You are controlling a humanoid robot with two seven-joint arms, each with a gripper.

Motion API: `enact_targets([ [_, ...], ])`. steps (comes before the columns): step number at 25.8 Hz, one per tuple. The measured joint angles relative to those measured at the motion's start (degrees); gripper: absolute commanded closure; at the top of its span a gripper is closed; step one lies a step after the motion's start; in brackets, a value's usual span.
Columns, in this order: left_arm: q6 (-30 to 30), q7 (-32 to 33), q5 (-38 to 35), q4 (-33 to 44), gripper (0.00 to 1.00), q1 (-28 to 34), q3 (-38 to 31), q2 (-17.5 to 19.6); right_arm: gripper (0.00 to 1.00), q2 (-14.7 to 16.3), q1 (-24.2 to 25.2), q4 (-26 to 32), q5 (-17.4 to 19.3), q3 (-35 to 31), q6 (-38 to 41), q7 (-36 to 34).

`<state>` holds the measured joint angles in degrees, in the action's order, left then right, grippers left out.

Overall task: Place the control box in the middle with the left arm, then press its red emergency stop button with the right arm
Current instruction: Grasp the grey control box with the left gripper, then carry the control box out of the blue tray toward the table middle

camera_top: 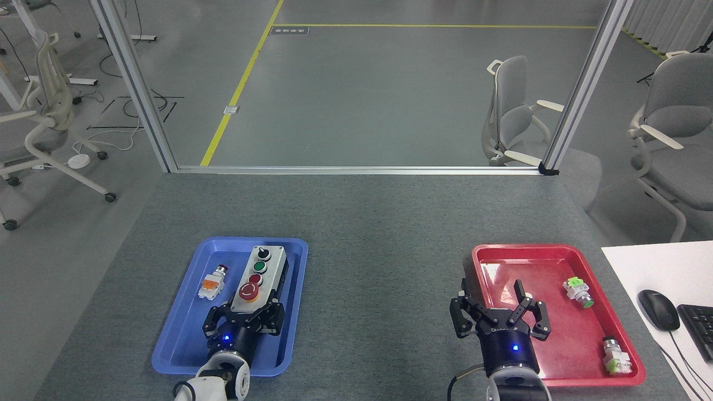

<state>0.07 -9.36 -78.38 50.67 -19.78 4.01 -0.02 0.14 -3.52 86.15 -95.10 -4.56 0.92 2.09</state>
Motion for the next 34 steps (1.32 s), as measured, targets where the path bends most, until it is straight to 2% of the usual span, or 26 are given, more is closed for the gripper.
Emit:
enact_targets([
  [3, -1.00, 0.10, 1.49, 2.69, 1.00, -0.09, -0.09, 0.26, 0.01, -0.18, 0.00, 0.05, 0.00, -0.01, -0.01, 0.00],
  [9, -1.77, 0.18, 3.09, 14.80, 1.00, 1.07, 0.58, 1.03, 0.01, -0.77, 0.00, 0.12, 0.00, -0.01, 0.24, -0.20],
  [15, -1.03, 0.81, 2.65, 18.23, 1.00, 1.88, 10.12, -2.05, 0.01, -0.91, 0.00, 0.23, 0.00, -0.03, 0.24, -0.35],
  [22, 1.08, 0.87, 1.15, 10.07, 1.00, -1.36, 23.94, -7.08, 0.02, -0.96, 0.00, 0.16, 0.00, 0.09, 0.15, -0.36],
  [29, 4.10, 0.80, 1.35, -0.30, 1.00, -7.97, 33.83, -7.94, 0.02, -0.94, 0.00, -0.21, 0.08, 0.01, 0.29, -0.40],
  [34, 4.16, 0.81, 1.66, -4.42, 1.00, -9.41, 38.91, -8.05, 0.02, -1.05, 0.00, -0.55, 0.09, -0.02, 0.33, -0.42],
])
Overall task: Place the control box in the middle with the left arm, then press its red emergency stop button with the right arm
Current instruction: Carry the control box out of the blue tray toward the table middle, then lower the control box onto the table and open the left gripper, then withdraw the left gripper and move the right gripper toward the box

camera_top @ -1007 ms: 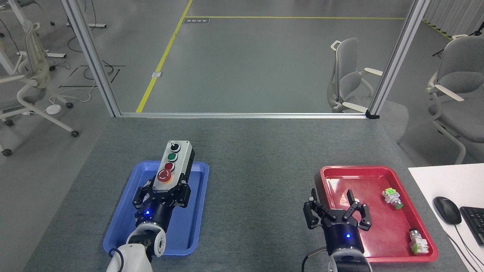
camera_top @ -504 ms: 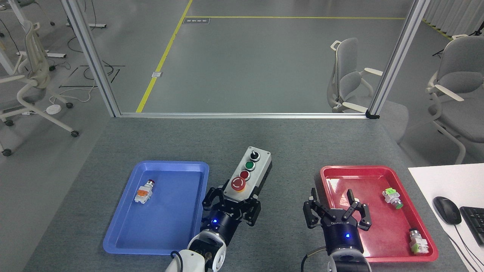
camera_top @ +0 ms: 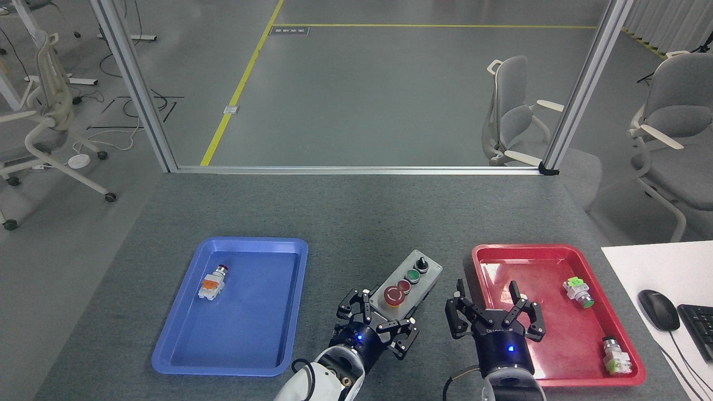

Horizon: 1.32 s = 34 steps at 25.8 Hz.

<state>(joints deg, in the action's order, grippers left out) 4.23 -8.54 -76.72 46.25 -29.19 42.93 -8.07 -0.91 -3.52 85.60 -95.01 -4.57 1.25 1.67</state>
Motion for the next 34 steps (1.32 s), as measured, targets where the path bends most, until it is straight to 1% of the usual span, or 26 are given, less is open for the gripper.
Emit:
enact_targets([
  [7, -0.16, 0.01, 0.29, -1.35, 1.00, -0.29, 3.28, -0.02, 0.02, -0.53, 0.00, -0.32, 0.00, 0.00, 0.03, 0.00],
  [8, -0.17, 0.04, 0.30, -1.40, 0.95, -0.29, 3.48, -0.02, 0.02, -0.56, 0.00, -0.32, 0.00, 0.01, 0.04, 0.00],
  [9, -0.17, 0.05, 0.31, -1.43, 0.83, -0.31, 3.64, -0.02, 0.02, -0.56, 0.00, -0.33, 0.00, 0.00, 0.05, 0.00],
  [10, -0.17, 0.05, 0.32, -1.44, 0.75, -0.34, 3.84, -0.02, 0.02, -0.57, 0.00, -0.34, 0.00, 0.00, 0.07, 0.00],
  [12, -0.08, 0.05, 0.33, -1.49, 0.68, -0.33, 4.16, -0.02, 0.02, -0.58, 0.00, -0.38, 0.00, 0.01, 0.14, 0.00],
  [13, 0.16, 0.05, 0.33, -1.49, 0.58, -0.33, 4.24, -0.02, 0.02, -0.58, 0.00, -0.40, 0.00, 0.00, 0.15, 0.00],
  [14, 0.30, 0.06, 0.34, -1.51, 0.51, -0.35, 4.31, -0.01, 0.02, -0.58, 0.00, -0.41, 0.00, 0.01, 0.15, 0.00],
  [17, 0.57, 0.06, 0.37, -1.65, 0.35, -0.34, 4.41, 0.03, 0.02, -0.58, 0.00, -0.42, 0.00, 0.04, 0.16, 0.00],
  [19, 0.67, 0.06, 0.40, -1.90, 0.19, -0.34, 4.43, 0.05, 0.02, -0.58, 0.00, -0.43, 0.00, 0.06, 0.15, 0.00],
  [20, 0.67, 0.08, 0.43, -2.02, 0.13, -0.34, 4.44, 0.06, 0.02, -0.58, 0.00, -0.43, 0.00, 0.05, 0.15, 0.00],
  [21, 0.75, 0.08, 0.45, -2.10, 0.11, -0.34, 4.44, 0.06, 0.02, -0.58, 0.00, -0.48, -0.01, 0.05, 0.15, 0.00],
  [23, 1.30, -0.06, 0.49, -2.18, 0.10, -0.36, 4.44, 0.06, 0.02, -0.57, 0.00, -0.73, -0.06, 0.03, 0.15, 0.00],
  [28, 2.22, -0.10, 0.51, -2.21, 0.03, -0.35, 4.45, 0.08, 0.02, -0.34, 0.00, -1.08, -0.09, 0.01, 0.03, -0.10],
  [34, 2.21, -0.10, 0.46, -0.01, 0.01, 0.58, 4.14, 0.51, 0.02, -0.18, 0.00, -1.12, -0.09, 0.00, -0.26, -0.14],
])
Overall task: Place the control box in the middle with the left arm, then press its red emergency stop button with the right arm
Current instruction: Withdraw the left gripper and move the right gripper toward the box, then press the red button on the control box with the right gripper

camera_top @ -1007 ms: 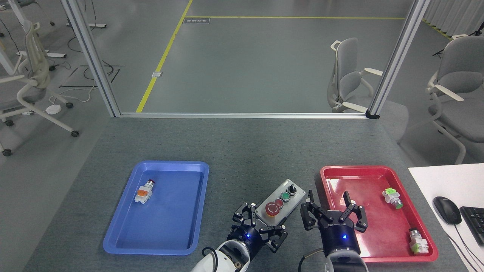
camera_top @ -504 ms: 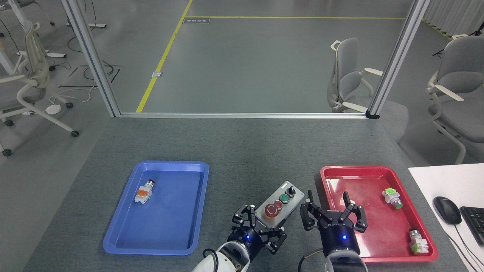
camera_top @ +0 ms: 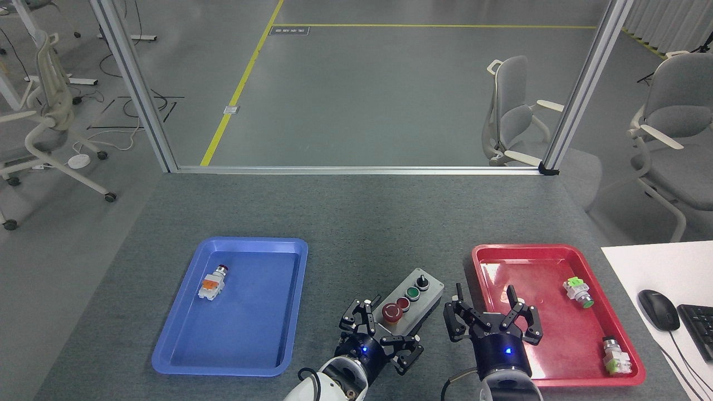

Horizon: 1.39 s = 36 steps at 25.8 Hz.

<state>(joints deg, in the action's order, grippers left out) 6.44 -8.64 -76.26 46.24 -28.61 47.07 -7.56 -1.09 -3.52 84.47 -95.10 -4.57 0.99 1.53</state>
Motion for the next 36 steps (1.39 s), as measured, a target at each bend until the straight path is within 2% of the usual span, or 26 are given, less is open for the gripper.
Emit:
enact_targets([
  [2, -0.36, -0.01, -0.01, 2.46, 0.01, 0.77, -0.14, 1.02, 0.02, 0.00, 0.00, -0.01, 0.00, 0.01, -0.07, 0.13],
  [7, -0.67, 0.02, 0.11, 12.55, 0.01, 4.21, -0.75, 7.90, 0.04, -0.11, 0.00, -0.01, -0.02, 0.33, -0.19, 0.23],
  [10, -0.75, 0.14, 0.39, 20.61, 0.01, 7.96, -2.10, 13.41, 0.08, -0.19, 0.00, 0.00, -0.05, 0.64, -0.20, 0.28],
  [13, -1.43, 0.18, 0.62, 28.21, 0.01, 12.16, -4.98, 18.38, 0.18, -0.22, 0.00, -0.02, -0.04, 0.78, -0.01, 0.46],
  [16, -3.51, 0.14, 0.83, 34.56, 0.01, 16.34, -11.84, 21.83, 0.25, -0.31, 0.00, -0.12, -0.04, 0.99, 0.33, 0.34],
  [22, -7.39, 0.08, 1.09, 37.72, 0.01, 19.39, -30.54, 22.96, 0.40, -0.41, 0.00, -0.18, -0.22, 1.65, 1.86, 0.14],
  [26, -7.56, -0.07, 3.01, 37.61, 0.01, 19.72, -40.08, 22.52, 0.58, -0.41, 0.00, -0.18, -0.25, 1.71, 4.08, 0.08],
  [27, -7.39, -0.08, 4.13, 37.40, 0.01, 19.73, -42.04, 22.33, 0.60, -0.40, 0.00, -0.18, -0.25, 1.71, 4.97, 0.06],
  [31, -7.03, -0.18, 8.31, 35.79, 0.01, 19.46, -46.58, 21.58, 0.70, -0.39, 0.00, -0.18, -0.18, 1.75, 8.16, 0.04],
  [36, -6.27, -0.29, 9.85, 34.39, 0.01, 19.19, -47.64, 21.24, 0.82, -0.48, 0.00, -0.18, -0.10, 2.19, 10.09, 0.00],
])
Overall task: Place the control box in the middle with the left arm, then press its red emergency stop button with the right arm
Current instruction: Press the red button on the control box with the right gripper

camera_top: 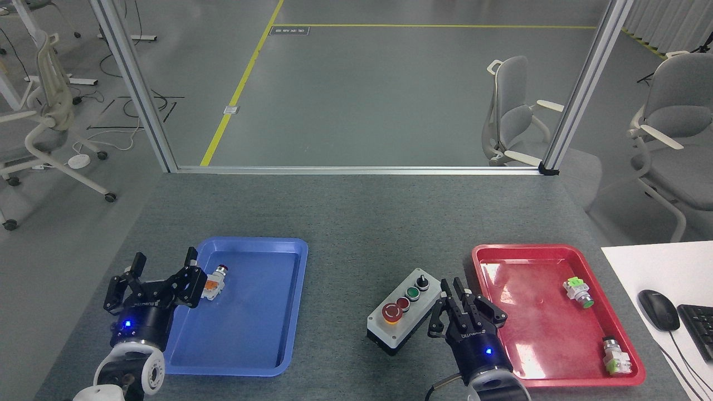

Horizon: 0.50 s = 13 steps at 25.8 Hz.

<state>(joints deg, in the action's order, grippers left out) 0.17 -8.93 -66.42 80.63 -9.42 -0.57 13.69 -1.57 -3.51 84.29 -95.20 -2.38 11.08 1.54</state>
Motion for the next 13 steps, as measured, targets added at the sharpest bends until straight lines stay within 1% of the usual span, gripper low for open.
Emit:
enact_targets([
  [4, 0.09, 0.00, 0.14, -0.32, 0.01, -0.07, -0.06, -0.01, 0.95, -0.01, 0.05, 0.00, 0.01, 0.24, 1.26, -0.07],
  [6, 0.10, 0.00, 0.03, -0.39, 0.01, -0.05, -0.08, 0.00, 0.99, -0.03, 0.07, 0.00, 0.02, 0.40, 1.91, 0.30],
  [13, 0.21, 0.13, -0.11, -0.54, 0.01, -0.60, -0.15, -0.12, 1.00, -0.10, 0.09, -0.04, 0.02, 1.39, 3.40, 0.62],
])
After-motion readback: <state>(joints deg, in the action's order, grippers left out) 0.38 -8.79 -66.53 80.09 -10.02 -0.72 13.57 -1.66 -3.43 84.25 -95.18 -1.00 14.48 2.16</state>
